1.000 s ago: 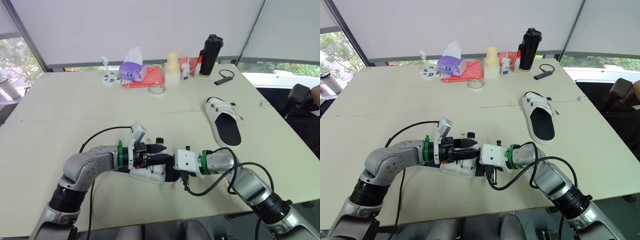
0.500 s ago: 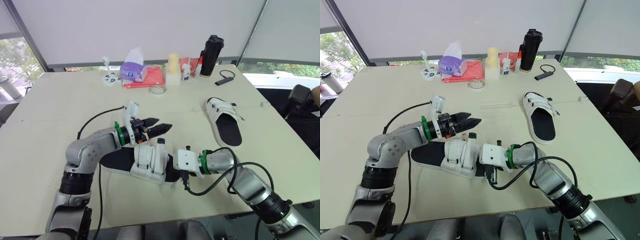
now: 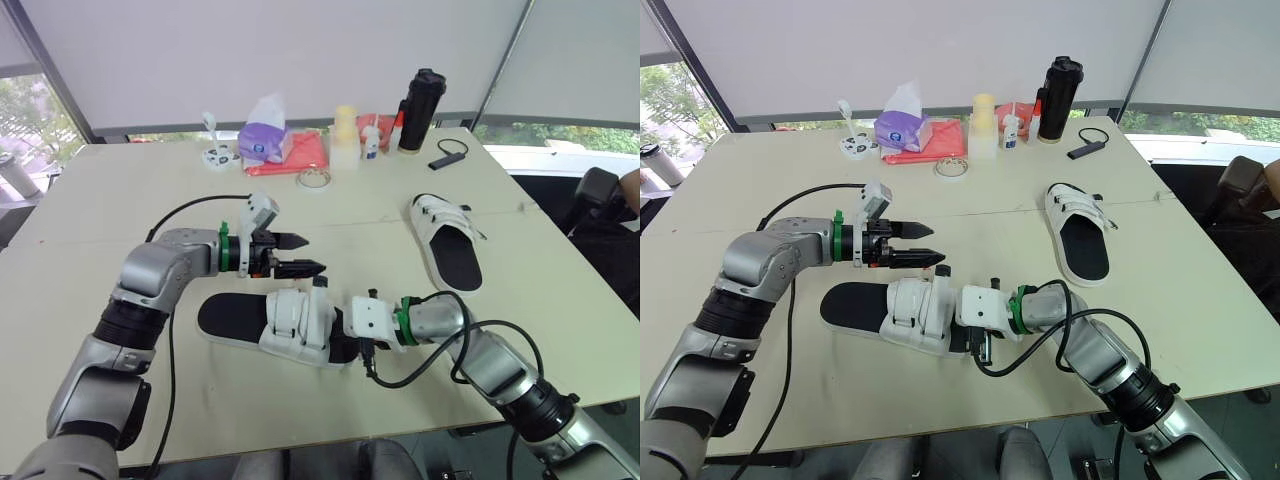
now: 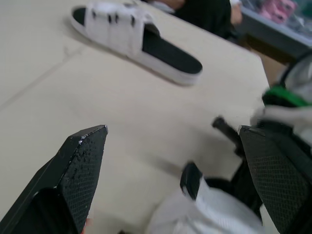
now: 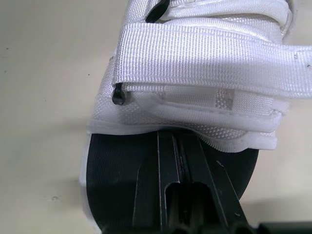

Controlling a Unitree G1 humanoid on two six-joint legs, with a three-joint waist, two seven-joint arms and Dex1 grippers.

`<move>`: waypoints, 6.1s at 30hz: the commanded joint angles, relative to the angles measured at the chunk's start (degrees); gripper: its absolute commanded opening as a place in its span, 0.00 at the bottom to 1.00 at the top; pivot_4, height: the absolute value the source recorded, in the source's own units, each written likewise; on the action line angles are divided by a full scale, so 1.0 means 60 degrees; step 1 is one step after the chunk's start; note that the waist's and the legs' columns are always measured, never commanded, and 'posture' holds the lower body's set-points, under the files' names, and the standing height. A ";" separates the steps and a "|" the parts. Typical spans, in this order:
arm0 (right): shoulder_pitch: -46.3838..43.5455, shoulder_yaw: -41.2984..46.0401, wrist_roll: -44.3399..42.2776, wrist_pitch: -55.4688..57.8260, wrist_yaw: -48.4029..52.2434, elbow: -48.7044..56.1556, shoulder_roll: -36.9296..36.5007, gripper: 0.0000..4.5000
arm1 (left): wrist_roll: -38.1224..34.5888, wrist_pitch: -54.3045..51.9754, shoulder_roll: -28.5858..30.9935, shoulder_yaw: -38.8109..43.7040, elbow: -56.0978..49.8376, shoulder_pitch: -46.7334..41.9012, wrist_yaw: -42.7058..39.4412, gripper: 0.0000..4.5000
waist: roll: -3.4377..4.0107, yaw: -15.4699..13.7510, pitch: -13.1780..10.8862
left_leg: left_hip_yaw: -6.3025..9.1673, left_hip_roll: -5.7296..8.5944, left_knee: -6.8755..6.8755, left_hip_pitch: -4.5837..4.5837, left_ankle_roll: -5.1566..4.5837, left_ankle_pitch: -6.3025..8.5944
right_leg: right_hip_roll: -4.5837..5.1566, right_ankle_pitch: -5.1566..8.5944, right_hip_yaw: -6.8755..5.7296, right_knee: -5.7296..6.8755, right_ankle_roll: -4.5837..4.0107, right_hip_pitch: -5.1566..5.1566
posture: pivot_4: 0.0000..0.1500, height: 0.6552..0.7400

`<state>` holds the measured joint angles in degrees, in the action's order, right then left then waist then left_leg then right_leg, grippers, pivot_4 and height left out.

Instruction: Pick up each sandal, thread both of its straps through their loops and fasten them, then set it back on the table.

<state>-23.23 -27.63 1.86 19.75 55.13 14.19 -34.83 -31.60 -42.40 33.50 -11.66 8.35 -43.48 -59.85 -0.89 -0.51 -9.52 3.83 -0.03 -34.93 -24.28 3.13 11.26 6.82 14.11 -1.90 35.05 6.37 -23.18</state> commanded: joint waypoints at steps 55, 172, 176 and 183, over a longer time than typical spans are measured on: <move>0.0400 -0.0170 0.0653 0.0403 -0.0278 -0.0767 -0.0249 0.00 | -0.1347 -0.2265 -0.0458 0.0895 -0.0850 -0.0224 -0.3017 0.02 | -0.0002 -0.0018 -0.0004 | 0.0003 0.0000 -0.0007 -0.0021 -0.0031 -0.0019 | -0.0001 -0.0002 0.0000 0.0018 0.0002 0.0023 | 1.00 0.88; 0.0245 -0.0210 0.0703 0.0142 -0.0146 -0.0949 -0.0311 0.00 | 0.4289 1.7767 -0.0375 -0.0275 0.4598 0.1194 -0.2518 0.99 | 0.0011 -0.0043 0.0000 | -0.0027 -0.0012 -0.0010 -0.0017 -0.0032 -0.0016 | 0.0005 -0.0042 0.0001 0.0010 0.0031 0.0013 | 1.00 0.88; 0.0231 -0.0181 0.0682 0.0174 -0.0161 -0.0946 -0.0296 0.00 | 0.4410 1.9144 -0.0603 -0.0531 0.5460 0.0885 -0.2080 0.99 | 0.0011 -0.0049 0.0001 | -0.0027 -0.0011 -0.0010 -0.0017 -0.0033 -0.0017 | 0.0004 -0.0042 0.0001 0.0013 0.0035 0.0018 | 1.00 0.88; 0.0222 -0.0172 0.0685 0.0194 -0.0154 -0.0928 -0.0313 0.00 | 0.4360 2.0396 -0.0688 -0.1248 0.6476 0.0514 -0.1508 0.94 | 0.0009 -0.0045 0.0000 | -0.0028 -0.0011 -0.0012 -0.0017 -0.0033 -0.0016 | 0.0004 -0.0039 0.0001 0.0013 0.0041 0.0021 | 1.00 0.88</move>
<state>-23.40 -27.74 2.31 18.19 54.52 13.38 -34.89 -4.51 77.87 29.38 -18.37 46.72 -39.26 -70.54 -0.84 -0.78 -9.52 3.66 -0.10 -35.00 -24.38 2.93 11.16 6.84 13.87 -1.89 35.13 6.62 -23.05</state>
